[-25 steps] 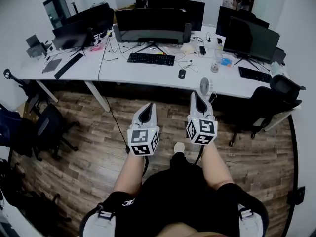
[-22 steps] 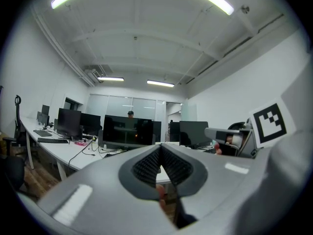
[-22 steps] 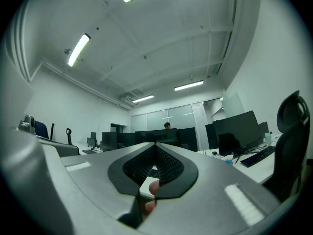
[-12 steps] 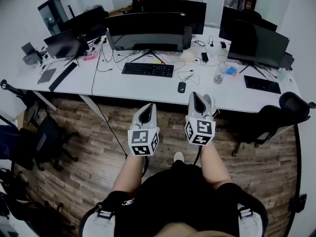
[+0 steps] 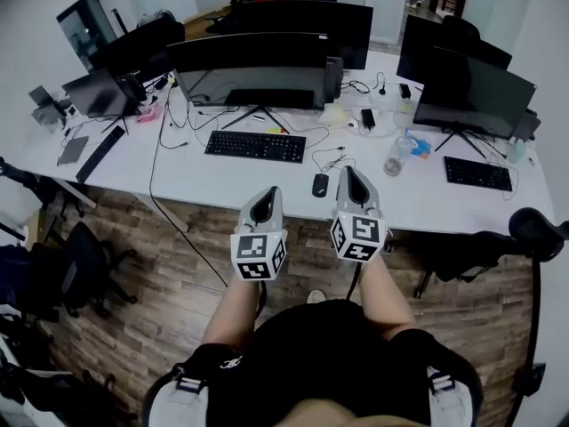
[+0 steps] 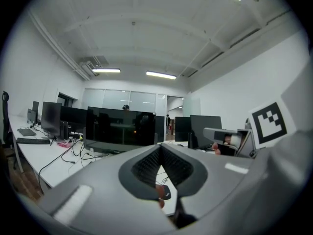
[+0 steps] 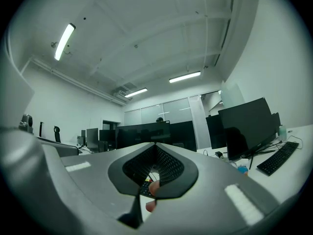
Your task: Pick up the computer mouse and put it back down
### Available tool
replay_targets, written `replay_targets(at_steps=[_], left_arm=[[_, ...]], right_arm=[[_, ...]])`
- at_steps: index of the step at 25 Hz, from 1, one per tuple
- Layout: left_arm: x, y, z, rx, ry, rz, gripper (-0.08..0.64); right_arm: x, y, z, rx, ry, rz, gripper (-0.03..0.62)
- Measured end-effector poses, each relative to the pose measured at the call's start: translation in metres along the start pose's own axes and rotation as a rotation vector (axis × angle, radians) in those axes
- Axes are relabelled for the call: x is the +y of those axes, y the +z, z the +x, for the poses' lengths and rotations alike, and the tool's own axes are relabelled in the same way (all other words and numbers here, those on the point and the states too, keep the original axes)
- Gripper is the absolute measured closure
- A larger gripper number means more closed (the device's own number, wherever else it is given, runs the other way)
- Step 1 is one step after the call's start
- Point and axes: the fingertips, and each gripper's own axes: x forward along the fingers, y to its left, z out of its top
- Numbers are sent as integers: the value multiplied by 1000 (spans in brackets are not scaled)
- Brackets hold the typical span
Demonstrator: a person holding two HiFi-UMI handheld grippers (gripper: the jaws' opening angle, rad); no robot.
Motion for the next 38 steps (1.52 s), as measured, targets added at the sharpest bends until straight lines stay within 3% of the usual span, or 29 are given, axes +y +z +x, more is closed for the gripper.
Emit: replay_targets(at_steps=[11, 19, 22, 26, 33, 38], left_arm=[[23, -4, 56, 15, -2, -48, 508], [46, -4, 91, 26, -47, -5, 508], [57, -4, 101, 32, -60, -6, 508], [67, -7, 112, 45, -80, -12, 508], [87, -5, 123, 57, -86, -3, 508], [101, -6, 126, 59, -78, 1, 508]], right_arm=[[-7, -26, 62, 57, 12, -10, 594], [-10, -52, 102, 105, -41, 23, 591], [-10, -65, 118, 121, -60, 23, 495], [-13, -92, 133, 182, -101, 7, 450], [-19, -158, 148, 326, -146, 3, 402], [-28, -204, 151, 419, -182, 68, 399]])
